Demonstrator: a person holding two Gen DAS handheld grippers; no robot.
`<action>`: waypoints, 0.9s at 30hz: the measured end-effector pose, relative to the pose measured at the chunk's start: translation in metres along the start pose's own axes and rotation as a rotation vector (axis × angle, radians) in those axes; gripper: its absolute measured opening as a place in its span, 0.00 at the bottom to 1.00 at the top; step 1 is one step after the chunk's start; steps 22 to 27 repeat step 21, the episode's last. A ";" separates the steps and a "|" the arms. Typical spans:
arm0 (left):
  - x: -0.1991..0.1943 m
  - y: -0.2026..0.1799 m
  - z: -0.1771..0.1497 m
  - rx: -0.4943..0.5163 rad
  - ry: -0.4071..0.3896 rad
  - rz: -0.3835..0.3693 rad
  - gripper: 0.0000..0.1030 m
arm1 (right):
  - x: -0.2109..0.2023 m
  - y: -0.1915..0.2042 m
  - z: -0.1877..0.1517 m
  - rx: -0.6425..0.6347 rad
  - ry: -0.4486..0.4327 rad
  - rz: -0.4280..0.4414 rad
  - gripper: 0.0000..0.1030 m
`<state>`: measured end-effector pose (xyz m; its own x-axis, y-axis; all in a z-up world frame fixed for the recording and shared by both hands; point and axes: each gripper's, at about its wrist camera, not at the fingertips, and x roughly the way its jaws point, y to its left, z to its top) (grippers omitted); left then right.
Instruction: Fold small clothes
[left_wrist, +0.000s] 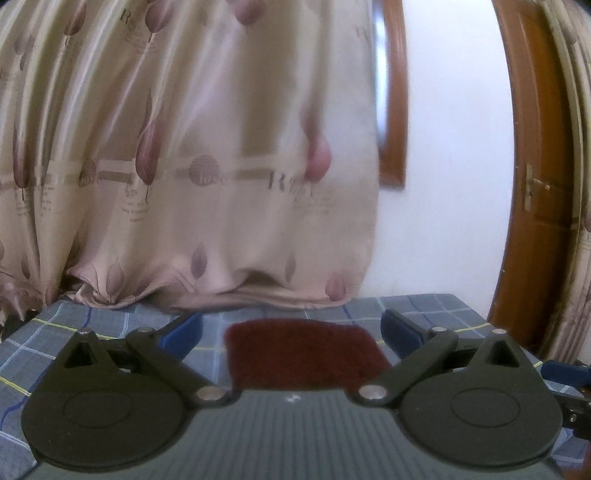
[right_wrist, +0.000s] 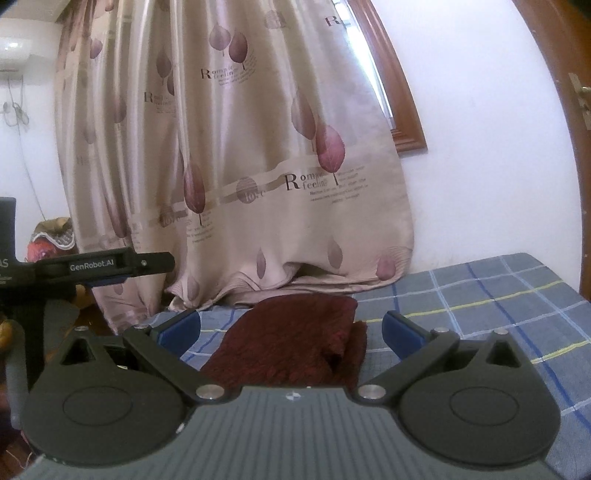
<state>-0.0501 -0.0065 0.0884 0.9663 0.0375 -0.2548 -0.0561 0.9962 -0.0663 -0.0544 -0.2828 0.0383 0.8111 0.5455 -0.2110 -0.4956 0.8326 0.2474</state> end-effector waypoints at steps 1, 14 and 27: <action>-0.001 -0.001 -0.001 0.002 -0.004 0.003 1.00 | -0.001 -0.001 0.000 0.002 0.002 0.001 1.00; 0.022 0.007 -0.020 -0.044 0.112 0.046 1.00 | -0.004 0.002 -0.009 0.013 0.017 0.011 1.00; 0.030 0.008 -0.025 -0.052 0.162 0.067 1.00 | 0.002 0.011 -0.009 -0.028 0.021 -0.059 1.00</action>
